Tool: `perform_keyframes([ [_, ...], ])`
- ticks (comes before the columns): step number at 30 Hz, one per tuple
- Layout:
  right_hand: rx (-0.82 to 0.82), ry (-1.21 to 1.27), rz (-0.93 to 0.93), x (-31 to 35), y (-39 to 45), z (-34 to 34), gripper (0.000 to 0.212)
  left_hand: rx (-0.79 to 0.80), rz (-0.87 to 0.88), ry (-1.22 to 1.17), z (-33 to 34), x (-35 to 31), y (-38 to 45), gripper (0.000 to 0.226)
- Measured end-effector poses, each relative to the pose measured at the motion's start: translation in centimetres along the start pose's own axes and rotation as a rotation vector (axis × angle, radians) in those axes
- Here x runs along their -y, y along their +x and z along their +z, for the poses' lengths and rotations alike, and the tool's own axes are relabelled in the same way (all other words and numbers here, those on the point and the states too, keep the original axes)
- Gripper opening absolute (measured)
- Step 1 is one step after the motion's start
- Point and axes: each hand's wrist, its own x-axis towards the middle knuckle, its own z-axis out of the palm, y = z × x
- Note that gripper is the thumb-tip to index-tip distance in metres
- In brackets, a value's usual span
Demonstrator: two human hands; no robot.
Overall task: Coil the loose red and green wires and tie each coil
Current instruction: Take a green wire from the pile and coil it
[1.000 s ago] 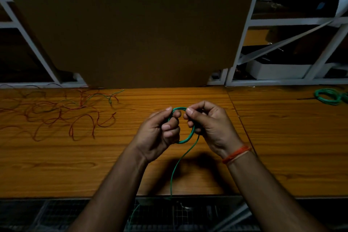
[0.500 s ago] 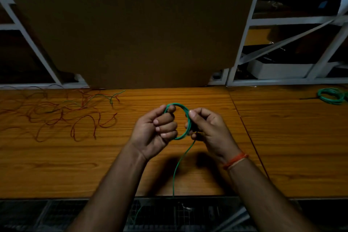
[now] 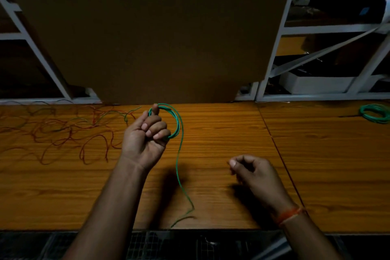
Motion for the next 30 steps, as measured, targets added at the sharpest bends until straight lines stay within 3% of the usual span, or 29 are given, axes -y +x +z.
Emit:
perform_keyframes([
  [2,0.011,-0.018,-0.053,1.4,0.3,1.0,0.015,-0.002,-0.028,0.041,0.8,0.5,0.0,0.03],
  [4,0.053,-0.02,-0.096,2.0,1.1,2.7,0.039,-0.003,-0.059,0.072,1.6,1.2,0.0,0.03],
  [7,0.25,0.13,-0.051,2.4,2.4,6.1,0.074,0.032,-0.096,0.085,2.8,2.0,0.1,0.03],
  [9,0.433,0.272,0.035,1.9,2.5,8.6,0.073,0.054,-0.107,0.066,3.1,2.3,0.4,0.032],
  [12,0.577,0.311,0.087,0.2,1.7,10.4,0.053,0.044,-0.089,0.035,3.1,2.0,0.6,0.035],
  [14,0.557,0.292,0.079,-0.7,1.4,10.5,0.039,0.043,-0.069,0.02,3.0,1.3,0.6,0.036],
  [16,0.471,0.294,0.071,-1.3,1.5,10.6,0.042,0.045,-0.055,0.028,2.7,0.6,0.4,0.036],
  [19,0.351,0.32,0.039,-1.3,2.0,11.8,0.073,0.051,-0.082,0.066,2.8,0.6,0.2,0.036],
  [22,0.33,0.318,-0.012,0.3,2.9,13.6,0.098,0.067,-0.128,0.118,3.2,1.1,0.1,0.038],
  [24,0.374,0.377,-0.031,1.3,3.6,14.6,0.089,0.064,-0.142,0.15,3.4,1.2,0.1,0.039],
  [28,0.473,0.434,-0.025,1.7,3.5,14.3,0.041,0.063,-0.126,0.144,3.6,0.6,0.0,0.04],
  [30,0.462,0.466,0.024,0.6,2.9,13.4,0.028,0.068,-0.1,0.115,3.5,-0.1,-0.2,0.038],
])
